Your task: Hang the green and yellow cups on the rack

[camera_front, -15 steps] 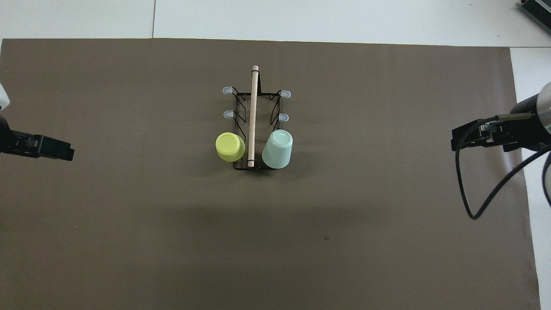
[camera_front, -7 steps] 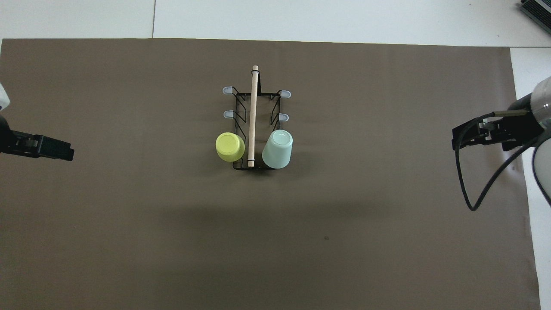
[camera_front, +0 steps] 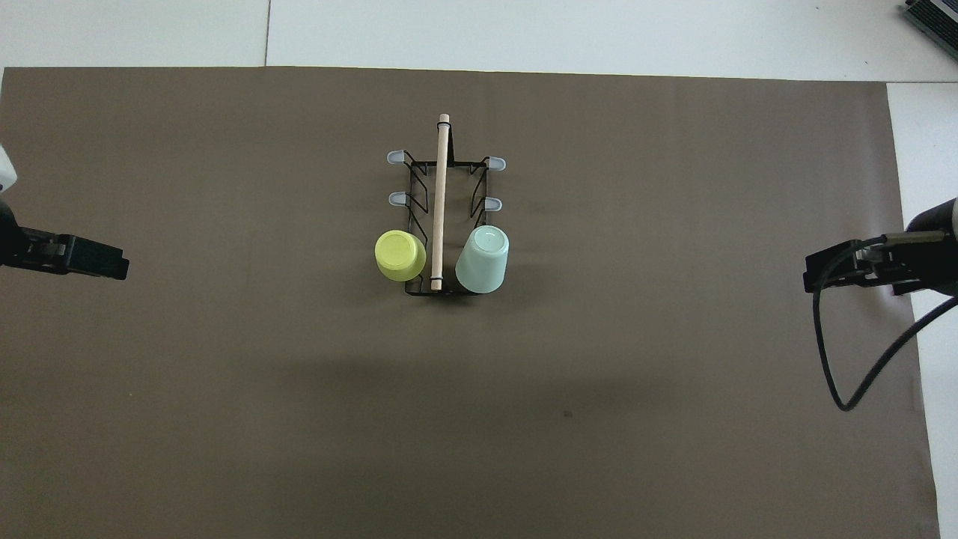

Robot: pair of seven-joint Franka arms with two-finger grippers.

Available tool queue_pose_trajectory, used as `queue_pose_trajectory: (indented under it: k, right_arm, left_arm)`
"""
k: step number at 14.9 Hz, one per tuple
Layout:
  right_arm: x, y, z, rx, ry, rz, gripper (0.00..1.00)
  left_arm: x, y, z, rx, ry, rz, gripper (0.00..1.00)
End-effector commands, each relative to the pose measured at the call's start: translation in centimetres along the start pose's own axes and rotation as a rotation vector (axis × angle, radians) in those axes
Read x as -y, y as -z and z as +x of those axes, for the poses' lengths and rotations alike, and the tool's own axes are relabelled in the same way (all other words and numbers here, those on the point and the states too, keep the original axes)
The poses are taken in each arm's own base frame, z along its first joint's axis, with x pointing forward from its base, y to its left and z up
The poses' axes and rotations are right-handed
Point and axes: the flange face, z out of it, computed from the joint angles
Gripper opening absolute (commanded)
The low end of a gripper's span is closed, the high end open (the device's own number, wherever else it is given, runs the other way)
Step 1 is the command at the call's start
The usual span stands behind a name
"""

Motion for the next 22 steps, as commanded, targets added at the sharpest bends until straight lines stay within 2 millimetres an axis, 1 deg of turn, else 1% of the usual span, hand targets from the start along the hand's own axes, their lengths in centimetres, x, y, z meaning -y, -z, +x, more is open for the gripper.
queue_pose_trajectory:
  k: [1, 4, 8, 22]
  right_arm:
    - [-0.27, -0.62, 0.02, -0.013, 0.044, -0.020, 1.00]
    - [-0.28, -0.75, -0.15, -0.004, 0.045, -0.021, 1.00]
    - [0.36, -0.82, -0.33, 0.000, 0.030, 0.000, 1.00]
    - [-0.21, -0.77, -0.23, 0.000, 0.017, 0.015, 1.00]
  left_arm:
    - [-0.01, 0.17, -0.41, 0.008, 0.012, 0.009, 1.00]
    - [-0.01, 0.15, -0.43, 0.009, 0.012, 0.008, 1.00]
    - [-0.01, 0.15, -0.43, 0.009, 0.012, 0.008, 1.00]
    - [-0.02, 0.17, -0.41, 0.007, 0.012, 0.007, 1.00]
